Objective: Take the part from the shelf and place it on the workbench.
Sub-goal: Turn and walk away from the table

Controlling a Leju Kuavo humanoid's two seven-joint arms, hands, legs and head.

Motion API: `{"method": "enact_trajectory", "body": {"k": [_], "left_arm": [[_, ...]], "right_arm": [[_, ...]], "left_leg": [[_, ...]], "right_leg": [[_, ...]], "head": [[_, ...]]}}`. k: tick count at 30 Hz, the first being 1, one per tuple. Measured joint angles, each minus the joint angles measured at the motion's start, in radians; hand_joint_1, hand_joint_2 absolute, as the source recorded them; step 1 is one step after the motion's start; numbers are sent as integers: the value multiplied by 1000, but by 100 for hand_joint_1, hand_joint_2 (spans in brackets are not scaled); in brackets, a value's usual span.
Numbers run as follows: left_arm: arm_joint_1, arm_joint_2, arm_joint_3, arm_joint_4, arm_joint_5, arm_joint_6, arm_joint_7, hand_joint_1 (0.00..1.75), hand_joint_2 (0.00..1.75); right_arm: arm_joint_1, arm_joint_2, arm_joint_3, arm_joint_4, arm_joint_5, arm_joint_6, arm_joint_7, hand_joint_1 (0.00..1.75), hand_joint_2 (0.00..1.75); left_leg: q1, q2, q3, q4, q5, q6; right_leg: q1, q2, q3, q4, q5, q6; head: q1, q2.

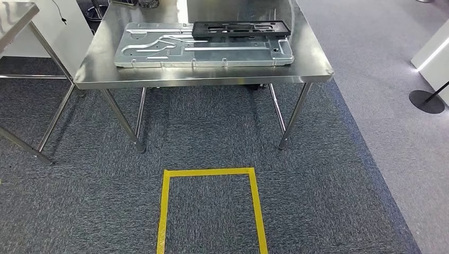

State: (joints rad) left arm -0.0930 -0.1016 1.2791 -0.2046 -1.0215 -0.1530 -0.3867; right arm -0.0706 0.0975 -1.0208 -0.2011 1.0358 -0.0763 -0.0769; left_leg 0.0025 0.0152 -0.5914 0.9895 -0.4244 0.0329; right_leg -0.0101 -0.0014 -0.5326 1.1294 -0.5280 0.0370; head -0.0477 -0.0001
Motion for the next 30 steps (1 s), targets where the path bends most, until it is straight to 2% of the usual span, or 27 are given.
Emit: {"method": "enact_trajectory", "body": {"k": [1,2,3,5,6,7,8,9,10,11,12,13,14,15,16,17,18,19,21,22,23,25,26,27,28,30], "left_arm": [[0,0,0,0,0,-1,0,0,0],[-1,-1,0,0,1,-1,-1,0,0],[-1,-1,0,0,2,-1,-1,0,0],[-1,-1,0,0,3,0,-1,0,0],[-1,-1,0,0,4,2,0,0,0],[0,-1,1,0,5,3,1,0,0],[0,-2,1,0,7,5,3,0,0],[1,-2,1,0,9,8,5,0,0],[1,-3,2,0,12,11,8,0,0],[0,-3,3,0,14,15,13,0,0],[0,-3,4,0,16,20,18,0,0],[1,-3,4,0,17,23,24,0,0],[0,-3,5,0,18,26,30,0,0],[0,-3,6,0,18,27,35,0,0],[-1,-3,6,0,18,27,39,0,0],[-3,-3,6,0,17,27,42,0,0],[-4,-3,6,0,17,27,44,0,0],[-4,-3,6,0,16,27,47,0,0],[-2,-3,6,0,15,25,52,0,0],[-1,-3,6,0,15,23,54,0,0],[-1,-3,7,0,16,21,55,0,0],[-1,-3,7,0,16,20,58,0,0],[-1,-3,7,0,18,21,61,0,0],[-1,-3,8,0,19,23,64,0,0],[-1,-4,8,0,22,25,67,0,0],[-1,-5,10,0,25,27,71,0,0]], "right_arm": [[-2,-1,0,0,2,-2,6,0,0],[-3,-2,0,0,3,-5,13,0,0],[-4,-3,0,0,4,-9,21,0,0],[-4,-4,0,0,6,-15,37,0,0],[-4,-4,0,0,7,-16,43,0,0],[-4,-5,0,1,8,-16,48,0,0],[-5,-6,0,1,9,-16,51,0,0],[-5,-7,0,1,9,-16,52,0,0],[-4,-8,0,1,9,-14,51,0,0],[-4,-8,0,1,9,-12,48,0,0],[-4,-9,0,1,9,-8,42,0,0],[-4,-9,0,1,9,-3,35,0,0],[-4,-9,0,1,9,2,27,0,0],[-4,-9,0,1,9,8,21,0,0],[-4,-9,0,1,9,13,17,0,0],[-4,-9,0,1,10,17,15,0,0],[-4,-9,0,1,12,19,15,0,0],[-4,-9,0,1,13,20,17,0,0],[-4,-12,0,1,14,19,22,0,0],[-4,-13,0,1,14,19,26,0,44],[-3,-15,0,1,15,19,29,0,87],[-2,-16,0,1,18,20,34,0,175],[-1,-17,0,1,20,21,36,0,175],[-1,-18,0,1,22,23,38,0,175],[-1,-20,0,1,23,24,41,0,175],[-2,-24,0,1,24,24,57,0,175]], "left_leg": [[-1,0,-11,7,6,-4],[-2,1,-18,11,14,-10],[-2,2,-23,12,22,-16],[0,1,-29,12,34,-28],[1,-1,-35,20,21,-34],[2,-3,-44,44,-11,-39],[4,-5,-58,87,-59,-44],[6,-6,-74,147,-111,-49],[8,-6,-88,214,-149,-52],[9,-6,-96,272,-162,-55],[10,-6,-93,306,-148,-57],[10,-6,-76,307,-116,-57],[10,-6,-41,273,-83,-56],[11,-7,10,207,-68,-52],[9,-7,68,126,-73,-47],[8,-8,115,54,-90,-41],[6,-8,144,4,-109,-35],[4,-8,153,-19,-118,-28],[6,-6,146,-24,-110,-13],[7,-4,141,-26,-103,-5],[8,-2,134,-27,-96,1],[5,0,118,-26,-84,7],[3,0,111,-25,-79,8],[2,0,104,-22,-75,8],[2,0,99,-19,-73,8],[2,-1,90,-7,-72,6]], "right_leg": [[2,0,50,-77,-1,-5],[4,0,84,-134,-8,-10],[7,0,99,-165,-16,-16],[7,-1,90,-174,-5,-29],[6,-3,82,-175,5,-37],[4,-5,72,-176,16,-45],[2,-7,60,-177,27,-51],[4,-7,46,-175,36,-55],[5,-8,32,-173,45,-57],[6,-8,16,-170,54,-57],[7,-8,0,-166,63,-55],[6,-8,-16,-161,72,-53],[6,-8,-31,-155,80,-50],[6,-8,-44,-149,87,-46],[8,-7,-54,-143,92,-41],[9,-8,-61,-137,98,-36],[11,-8,-66,-133,104,-30],[12,-8,-69,-131,110,-24],[9,-7,-75,-122,108,-12],[7,-5,-86,-98,88,-8],[6,-3,-105,-52,54,-4],[3,-2,-155,81,-27,2],[2,-2,-171,135,-52,5],[1,-2,-171,159,-59,6],[0,-2,-152,142,-47,7],[-7,-2,-66,10,6,17]], "head": [[0,0],[0,0],[0,0],[0,0],[0,0],[0,0],[0,0],[0,0],[0,0],[0,0],[0,0],[0,0],[0,0],[0,0],[0,0],[0,0],[0,0],[0,0],[0,0],[0,0],[0,0],[0,0],[0,0],[0,0],[0,0],[0,0]]}}
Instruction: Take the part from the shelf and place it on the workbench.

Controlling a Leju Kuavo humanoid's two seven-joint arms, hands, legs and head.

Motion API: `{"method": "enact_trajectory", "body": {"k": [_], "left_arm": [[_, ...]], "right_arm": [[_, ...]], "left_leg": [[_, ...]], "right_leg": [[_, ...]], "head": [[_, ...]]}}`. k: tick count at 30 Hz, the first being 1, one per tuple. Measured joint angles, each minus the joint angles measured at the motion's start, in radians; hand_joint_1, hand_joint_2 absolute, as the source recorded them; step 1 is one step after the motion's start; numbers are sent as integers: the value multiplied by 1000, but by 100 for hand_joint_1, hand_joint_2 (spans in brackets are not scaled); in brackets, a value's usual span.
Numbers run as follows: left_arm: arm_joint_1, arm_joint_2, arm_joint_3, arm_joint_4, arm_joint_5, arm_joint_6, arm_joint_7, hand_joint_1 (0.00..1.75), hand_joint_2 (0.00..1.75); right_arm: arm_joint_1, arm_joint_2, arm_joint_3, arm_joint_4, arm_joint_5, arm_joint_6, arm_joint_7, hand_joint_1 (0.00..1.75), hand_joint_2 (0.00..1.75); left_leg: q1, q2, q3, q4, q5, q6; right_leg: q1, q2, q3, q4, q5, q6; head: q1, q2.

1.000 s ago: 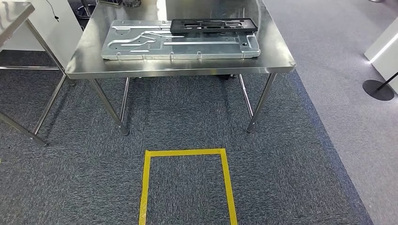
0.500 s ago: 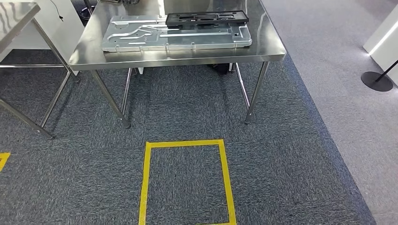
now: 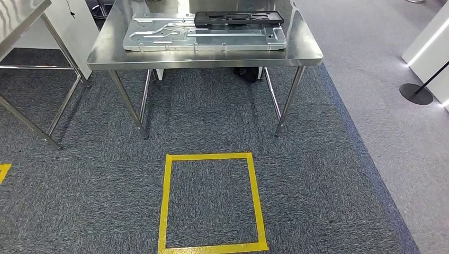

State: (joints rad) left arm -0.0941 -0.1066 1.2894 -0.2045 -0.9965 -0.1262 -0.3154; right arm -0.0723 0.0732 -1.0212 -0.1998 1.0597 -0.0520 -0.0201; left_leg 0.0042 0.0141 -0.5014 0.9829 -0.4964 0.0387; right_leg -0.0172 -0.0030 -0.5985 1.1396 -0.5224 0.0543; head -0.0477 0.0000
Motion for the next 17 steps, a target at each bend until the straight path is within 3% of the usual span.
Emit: {"method": "enact_trajectory", "body": {"k": [1,2,4,6,10,17], "left_arm": [[-1,-1,1,0,1,0,1,0,0],[-1,-1,1,0,1,1,2,0,0],[-2,-1,2,0,3,1,4,0,87],[-2,-1,2,0,3,1,6,0,175],[-2,-5,3,0,3,2,15,0,175],[5,-5,-21,0,28,-4,44,0,175]], "right_arm": [[-1,-1,0,0,2,-1,11,0,131],[-3,-2,0,0,4,-4,21,0,87],[-3,-2,0,0,9,-10,34,0,0],[-2,-2,0,0,7,-13,37,0,0],[-3,-5,-2,0,-8,-7,26,0,175],[1,-10,10,-2,-43,-4,19,0,175]], "left_leg": [[-2,-1,-6,10,-2,-2],[-6,-2,-12,18,-4,-4],[-11,-3,-23,28,-4,-9],[-10,-4,-27,27,-1,-13],[-5,-4,-30,26,4,-20],[-2,-4,-30,26,7,-23]], "right_leg": [[-3,2,40,-69,18,4],[-5,3,65,-117,27,-1],[-3,6,71,-141,27,-14],[0,5,66,-139,32,-20],[6,6,63,-139,36,-26],[11,6,63,-139,38,-30]], "head": [[0,0],[0,0],[0,0],[0,0],[0,0],[0,0]]}}
